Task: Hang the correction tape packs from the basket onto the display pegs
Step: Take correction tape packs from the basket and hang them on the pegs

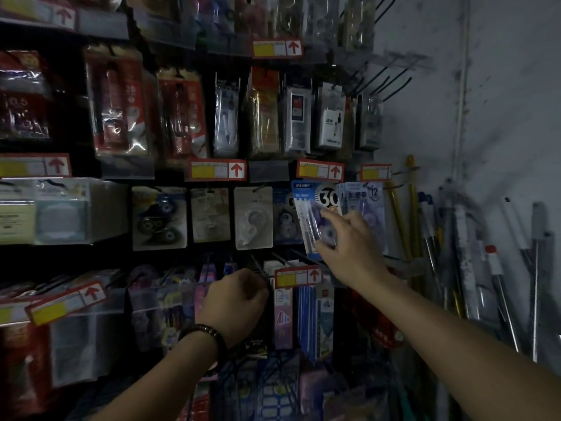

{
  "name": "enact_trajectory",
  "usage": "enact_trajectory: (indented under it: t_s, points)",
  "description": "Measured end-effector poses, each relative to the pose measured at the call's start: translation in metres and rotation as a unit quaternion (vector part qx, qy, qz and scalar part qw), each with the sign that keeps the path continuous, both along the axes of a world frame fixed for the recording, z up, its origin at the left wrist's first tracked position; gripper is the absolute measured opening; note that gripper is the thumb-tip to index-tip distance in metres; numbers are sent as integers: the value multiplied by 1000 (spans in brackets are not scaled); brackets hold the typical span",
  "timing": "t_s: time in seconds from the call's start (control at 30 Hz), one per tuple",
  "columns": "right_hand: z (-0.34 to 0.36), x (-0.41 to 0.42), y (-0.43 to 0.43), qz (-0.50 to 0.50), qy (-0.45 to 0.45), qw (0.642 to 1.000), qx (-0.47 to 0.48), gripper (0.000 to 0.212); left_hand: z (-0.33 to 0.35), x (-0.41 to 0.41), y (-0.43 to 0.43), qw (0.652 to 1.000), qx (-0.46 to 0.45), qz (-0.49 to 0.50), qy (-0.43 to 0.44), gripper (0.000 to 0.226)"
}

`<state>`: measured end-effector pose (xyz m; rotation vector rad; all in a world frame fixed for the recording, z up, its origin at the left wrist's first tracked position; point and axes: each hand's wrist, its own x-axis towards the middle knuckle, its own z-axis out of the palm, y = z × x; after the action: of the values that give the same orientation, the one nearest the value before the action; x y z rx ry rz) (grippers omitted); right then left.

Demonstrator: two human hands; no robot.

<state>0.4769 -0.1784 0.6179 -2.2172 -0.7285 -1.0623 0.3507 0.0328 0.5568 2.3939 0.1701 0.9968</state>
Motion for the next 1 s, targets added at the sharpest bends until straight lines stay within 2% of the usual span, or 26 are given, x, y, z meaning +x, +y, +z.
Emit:
enact_trajectory:
  t_s: [0.53,1.0]
  points:
    - [-10,-9,6,10,-19,998,56,68,-3,-17,4,1000,2,-5,2,3]
    - [13,8,22,-44,53,996,-52,67,-7,-12,5,1000,23,1,16,5]
